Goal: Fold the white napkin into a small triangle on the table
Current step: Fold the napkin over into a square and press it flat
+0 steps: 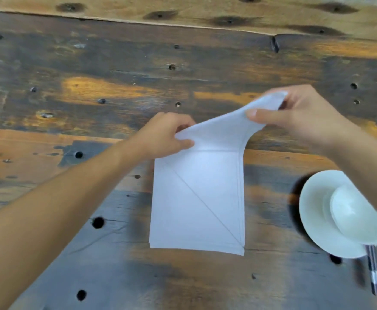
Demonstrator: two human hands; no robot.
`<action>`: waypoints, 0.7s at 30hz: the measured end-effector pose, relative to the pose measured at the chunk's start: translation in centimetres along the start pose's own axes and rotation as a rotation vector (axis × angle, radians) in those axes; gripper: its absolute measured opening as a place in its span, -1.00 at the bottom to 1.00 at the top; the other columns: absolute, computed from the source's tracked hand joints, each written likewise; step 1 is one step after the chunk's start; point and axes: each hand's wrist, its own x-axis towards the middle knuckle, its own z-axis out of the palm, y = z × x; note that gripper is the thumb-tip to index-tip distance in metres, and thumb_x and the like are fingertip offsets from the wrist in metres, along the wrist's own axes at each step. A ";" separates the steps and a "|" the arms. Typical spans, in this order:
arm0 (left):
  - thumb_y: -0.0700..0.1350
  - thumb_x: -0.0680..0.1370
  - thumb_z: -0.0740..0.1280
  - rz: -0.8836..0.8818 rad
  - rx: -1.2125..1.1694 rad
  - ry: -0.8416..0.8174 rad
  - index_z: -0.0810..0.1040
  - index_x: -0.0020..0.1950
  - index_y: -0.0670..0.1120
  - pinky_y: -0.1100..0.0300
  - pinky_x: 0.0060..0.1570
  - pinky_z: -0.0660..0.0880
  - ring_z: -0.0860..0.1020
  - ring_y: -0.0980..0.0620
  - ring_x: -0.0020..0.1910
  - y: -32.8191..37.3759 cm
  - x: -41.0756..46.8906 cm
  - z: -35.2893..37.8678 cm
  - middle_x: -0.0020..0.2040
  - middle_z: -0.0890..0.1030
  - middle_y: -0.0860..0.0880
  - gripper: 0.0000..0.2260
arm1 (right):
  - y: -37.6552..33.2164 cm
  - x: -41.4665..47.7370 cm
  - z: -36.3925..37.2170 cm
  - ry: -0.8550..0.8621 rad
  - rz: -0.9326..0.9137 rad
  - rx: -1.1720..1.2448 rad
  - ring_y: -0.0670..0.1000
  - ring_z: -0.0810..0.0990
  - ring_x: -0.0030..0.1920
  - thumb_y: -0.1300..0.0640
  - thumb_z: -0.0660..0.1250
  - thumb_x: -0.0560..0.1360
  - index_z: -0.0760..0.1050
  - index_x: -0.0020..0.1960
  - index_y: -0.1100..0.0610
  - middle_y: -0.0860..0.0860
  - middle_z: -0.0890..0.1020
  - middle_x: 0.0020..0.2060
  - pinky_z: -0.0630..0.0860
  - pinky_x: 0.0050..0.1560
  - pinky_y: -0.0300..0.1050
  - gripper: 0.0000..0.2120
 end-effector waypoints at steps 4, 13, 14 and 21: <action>-0.17 0.55 0.44 -0.038 0.172 0.022 0.64 0.27 -0.06 0.11 0.02 0.40 0.58 -0.09 0.12 -3.0 -4.7 0.7 0.14 0.67 -0.04 -0.71 | -0.1 -6.4 2.7 0.019 -0.124 -0.111 -0.10 0.68 -0.12 0.15 0.51 0.46 0.73 -0.03 0.12 -0.03 0.73 -0.14 0.52 -0.04 -0.25 -0.89; -0.35 0.50 0.45 0.109 0.411 0.191 0.69 0.19 -0.23 -0.16 0.06 0.53 0.62 -0.29 0.09 -4.1 -9.2 4.7 0.22 0.67 -0.18 -0.73 | 9.8 -15.9 10.2 0.051 -0.398 -0.897 0.17 0.63 -0.11 0.25 0.54 0.42 0.72 0.06 0.12 0.06 0.69 -0.05 0.40 -0.02 -0.06 -0.78; -0.35 0.49 0.45 0.128 0.441 0.213 0.69 0.18 -0.23 -0.15 0.02 0.52 0.63 -0.29 0.07 -4.0 -9.4 5.2 0.21 0.67 -0.19 -0.73 | 11.0 -16.6 11.0 0.088 -0.390 -0.912 0.19 0.61 -0.10 0.21 0.46 0.49 0.71 0.09 0.14 0.08 0.68 -0.03 0.40 -0.01 -0.03 -0.81; 0.15 0.67 0.13 0.026 0.531 0.074 0.37 0.58 -0.09 -0.14 0.41 0.27 0.32 -0.17 0.56 -3.7 -10.8 7.4 0.59 0.35 -0.14 -0.46 | 13.7 -19.8 14.6 0.241 -0.225 -0.905 0.24 0.55 0.16 0.09 0.27 0.60 0.61 0.27 0.22 0.20 0.58 0.19 0.36 0.35 0.30 -0.67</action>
